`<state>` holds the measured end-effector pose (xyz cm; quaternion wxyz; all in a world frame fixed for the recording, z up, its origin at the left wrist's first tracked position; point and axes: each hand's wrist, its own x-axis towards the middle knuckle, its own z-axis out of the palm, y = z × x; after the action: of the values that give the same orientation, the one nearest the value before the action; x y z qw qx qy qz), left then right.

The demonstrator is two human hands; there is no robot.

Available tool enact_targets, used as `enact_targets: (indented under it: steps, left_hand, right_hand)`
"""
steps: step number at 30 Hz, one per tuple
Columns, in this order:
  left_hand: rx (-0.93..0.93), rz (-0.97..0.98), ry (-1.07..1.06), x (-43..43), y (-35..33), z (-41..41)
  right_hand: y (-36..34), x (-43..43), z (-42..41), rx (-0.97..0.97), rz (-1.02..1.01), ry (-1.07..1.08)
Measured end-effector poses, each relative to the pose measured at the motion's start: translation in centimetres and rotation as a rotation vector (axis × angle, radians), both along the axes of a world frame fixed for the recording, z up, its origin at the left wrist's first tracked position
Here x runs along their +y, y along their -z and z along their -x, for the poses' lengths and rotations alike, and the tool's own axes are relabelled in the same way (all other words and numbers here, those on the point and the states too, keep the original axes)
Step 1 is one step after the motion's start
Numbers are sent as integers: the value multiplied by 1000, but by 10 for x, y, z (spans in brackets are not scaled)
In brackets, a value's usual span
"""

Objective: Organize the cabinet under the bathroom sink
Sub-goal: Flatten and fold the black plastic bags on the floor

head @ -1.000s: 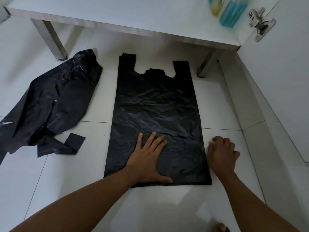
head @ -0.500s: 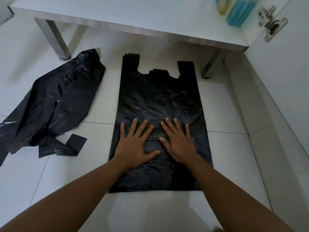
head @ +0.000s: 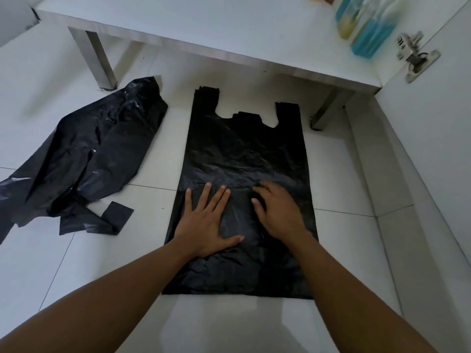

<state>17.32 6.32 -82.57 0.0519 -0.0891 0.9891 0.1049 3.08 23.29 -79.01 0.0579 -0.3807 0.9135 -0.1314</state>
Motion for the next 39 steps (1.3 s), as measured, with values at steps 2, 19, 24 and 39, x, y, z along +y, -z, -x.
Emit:
enact_targets:
  steps: [2, 19, 24, 39]
  left_hand:
    - [0, -80, -12, -1, -2, 1]
    - [333, 24, -608, -134, -48, -47]
    - [151, 45, -950, -194, -63, -88]
    - [466, -509, -1167, -246, -77, -136]
  right_hand:
    - [5, -10, -10, -11, -28, 0]
    - [-74, -108, 10, -252, 44, 141]
    - [-62, -204, -39, -331, 95, -190]
    - [9, -260, -105, -103, -78, -398]
